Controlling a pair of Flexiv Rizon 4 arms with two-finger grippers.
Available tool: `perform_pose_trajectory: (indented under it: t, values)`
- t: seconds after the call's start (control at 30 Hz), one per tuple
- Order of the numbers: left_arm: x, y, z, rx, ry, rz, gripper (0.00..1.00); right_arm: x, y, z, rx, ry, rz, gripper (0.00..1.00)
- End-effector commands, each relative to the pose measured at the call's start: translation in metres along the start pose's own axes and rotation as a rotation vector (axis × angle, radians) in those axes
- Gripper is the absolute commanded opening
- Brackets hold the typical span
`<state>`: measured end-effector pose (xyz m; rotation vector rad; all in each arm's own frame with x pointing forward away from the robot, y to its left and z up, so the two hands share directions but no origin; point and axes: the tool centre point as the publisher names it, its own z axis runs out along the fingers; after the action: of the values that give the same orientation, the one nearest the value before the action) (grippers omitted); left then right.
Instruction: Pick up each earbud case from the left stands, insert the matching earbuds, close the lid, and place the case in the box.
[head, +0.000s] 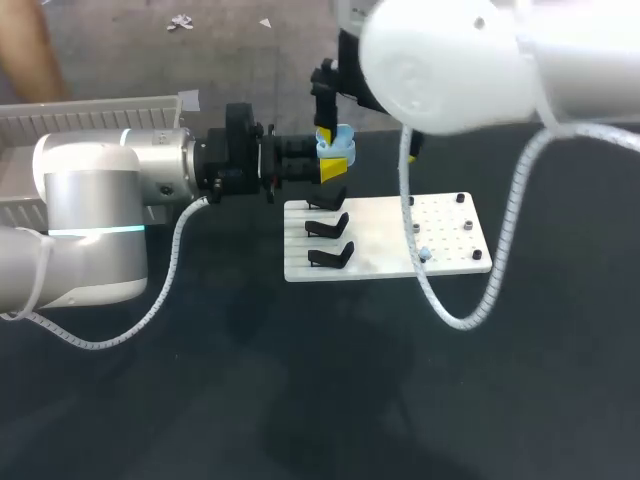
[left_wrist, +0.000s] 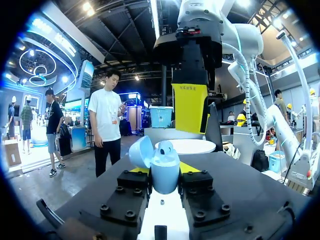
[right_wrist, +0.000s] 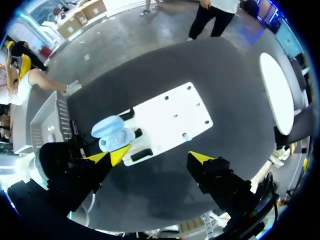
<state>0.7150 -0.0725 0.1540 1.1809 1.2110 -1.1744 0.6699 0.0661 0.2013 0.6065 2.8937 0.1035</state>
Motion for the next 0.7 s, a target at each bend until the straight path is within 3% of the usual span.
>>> perform_pose_trajectory:
  t: [0.03,0.33,0.7]
  values:
    - [0.001,0.001,0.0,0.0,-0.002,0.002,0.0,0.012,-0.037,0.001,-0.121,-0.136,0.017,1.0]
    - [0.001,0.001,0.0,0.0,-0.002,0.002,0.0,0.022,-0.053,0.021,-0.075,-0.128,0.007,1.0]
    - [0.001,0.001,0.0,0.0,-0.002,0.002,0.0,0.026,-0.072,0.05,-0.036,-0.177,-0.002,1.0]
